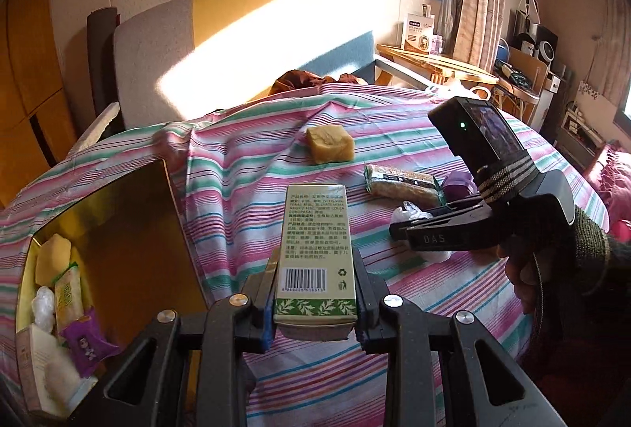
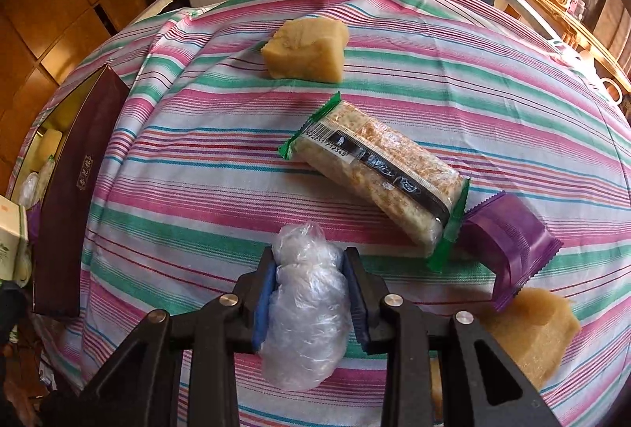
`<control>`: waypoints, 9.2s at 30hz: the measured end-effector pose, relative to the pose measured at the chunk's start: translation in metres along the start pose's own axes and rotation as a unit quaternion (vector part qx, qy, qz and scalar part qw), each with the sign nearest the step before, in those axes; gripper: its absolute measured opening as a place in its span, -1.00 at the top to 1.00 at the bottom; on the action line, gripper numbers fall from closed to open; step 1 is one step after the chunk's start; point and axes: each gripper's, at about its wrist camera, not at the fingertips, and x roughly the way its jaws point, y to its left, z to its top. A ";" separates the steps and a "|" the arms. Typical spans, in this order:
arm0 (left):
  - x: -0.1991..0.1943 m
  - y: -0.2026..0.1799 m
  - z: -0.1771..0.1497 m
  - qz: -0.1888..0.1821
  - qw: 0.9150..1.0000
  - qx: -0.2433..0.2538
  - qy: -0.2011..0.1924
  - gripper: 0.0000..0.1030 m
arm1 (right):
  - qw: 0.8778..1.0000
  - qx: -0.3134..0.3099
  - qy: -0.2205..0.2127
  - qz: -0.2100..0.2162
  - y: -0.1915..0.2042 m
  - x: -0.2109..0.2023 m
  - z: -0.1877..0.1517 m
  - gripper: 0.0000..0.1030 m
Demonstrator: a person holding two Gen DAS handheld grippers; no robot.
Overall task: Organize objects
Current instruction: 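Lower the green box into the gold tray and open the left tool while the right tool holds the bag, then carry the clear plastic bag into the tray and open the right tool, then move both tools back to the loose items, right tool toward the cracker bar, then close the right tool on the green-edged cracker bar, then grasp the yellow sponge with the left tool while the right tool lifts the cracker bar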
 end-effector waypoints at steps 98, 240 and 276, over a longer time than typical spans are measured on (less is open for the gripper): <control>-0.100 0.253 -0.073 0.159 0.961 -0.224 -0.020 -0.22 | 0.984 -0.134 -0.057 0.098 0.294 -0.009 0.072 0.35; 0.045 0.026 0.055 0.043 0.997 0.003 0.063 -0.45 | 0.959 0.253 -0.128 0.002 -0.073 -0.060 0.003 0.13; 0.200 -0.008 0.137 -0.043 0.988 -0.045 0.142 -0.47 | 0.948 0.286 -0.128 0.059 -0.128 -0.061 0.027 0.07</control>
